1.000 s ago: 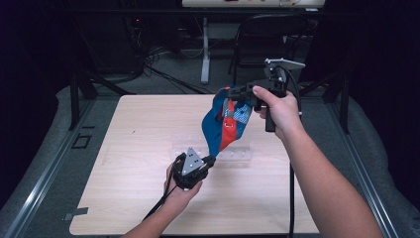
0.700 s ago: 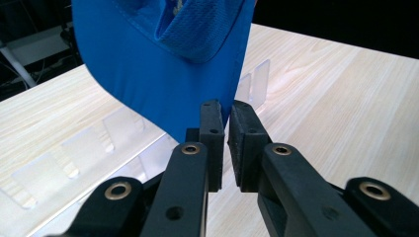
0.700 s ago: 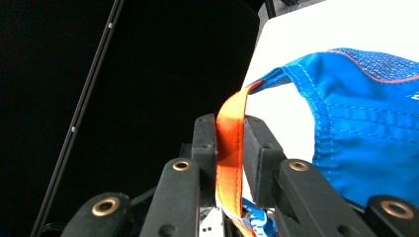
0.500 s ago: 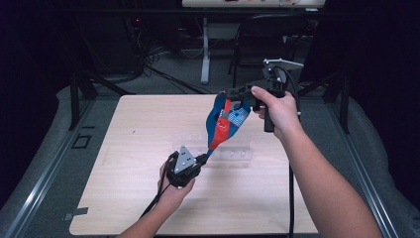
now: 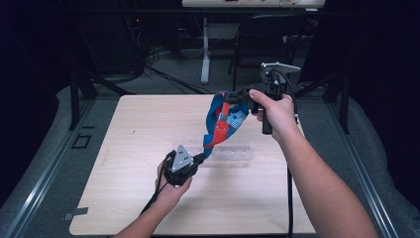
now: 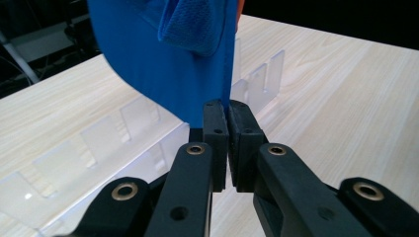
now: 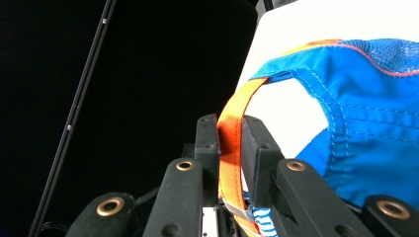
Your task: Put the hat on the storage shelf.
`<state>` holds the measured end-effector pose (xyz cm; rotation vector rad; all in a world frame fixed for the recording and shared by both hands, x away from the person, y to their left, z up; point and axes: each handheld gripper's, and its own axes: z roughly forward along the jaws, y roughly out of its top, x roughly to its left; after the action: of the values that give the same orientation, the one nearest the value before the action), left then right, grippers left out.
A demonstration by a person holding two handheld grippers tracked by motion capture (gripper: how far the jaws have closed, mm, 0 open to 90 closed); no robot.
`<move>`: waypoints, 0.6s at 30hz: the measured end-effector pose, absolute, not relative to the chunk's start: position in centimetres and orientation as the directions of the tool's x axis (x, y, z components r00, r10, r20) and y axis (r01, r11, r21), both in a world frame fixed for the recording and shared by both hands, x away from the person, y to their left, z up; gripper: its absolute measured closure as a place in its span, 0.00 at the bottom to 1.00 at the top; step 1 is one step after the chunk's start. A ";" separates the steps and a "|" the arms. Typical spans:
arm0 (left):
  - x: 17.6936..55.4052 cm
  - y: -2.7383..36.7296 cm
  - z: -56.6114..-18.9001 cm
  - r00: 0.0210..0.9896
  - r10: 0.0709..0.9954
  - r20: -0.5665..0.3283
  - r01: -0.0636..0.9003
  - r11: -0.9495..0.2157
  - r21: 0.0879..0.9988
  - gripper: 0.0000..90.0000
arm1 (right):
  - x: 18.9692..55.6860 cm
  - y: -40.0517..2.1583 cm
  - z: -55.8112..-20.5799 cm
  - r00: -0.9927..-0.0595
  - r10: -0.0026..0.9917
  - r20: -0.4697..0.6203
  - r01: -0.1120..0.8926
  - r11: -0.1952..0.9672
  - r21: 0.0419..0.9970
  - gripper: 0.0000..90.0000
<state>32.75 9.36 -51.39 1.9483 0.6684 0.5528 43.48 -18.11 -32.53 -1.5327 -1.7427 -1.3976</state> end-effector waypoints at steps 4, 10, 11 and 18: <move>33.1 9.8 -51.7 0.744 0.660 0.105 0.231 -0.400 0.887 0.97 | 43.6 -18.0 -32.9 -0.291 0.482 0.826 0.913 -0.117 0.390 0.88; 33.1 9.5 -52.3 0.742 0.662 0.106 0.242 -0.412 0.879 0.97 | 43.8 -18.1 -33.5 -0.281 0.487 0.827 0.918 -0.115 0.380 0.88; 33.1 9.5 -52.5 0.742 0.662 0.103 0.243 -0.408 0.880 0.97 | 43.8 -18.1 -33.6 -0.281 0.491 0.824 0.918 -0.114 0.381 0.88; 33.3 9.5 -52.7 0.736 0.671 0.095 0.254 -0.403 0.879 0.97 | 44.0 -18.3 -34.4 -0.270 0.500 0.823 0.920 -0.118 0.374 0.88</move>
<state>33.29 9.52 -52.74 1.9816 0.7031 0.5503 43.95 -18.34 -34.36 -1.5670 -1.7442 -1.3584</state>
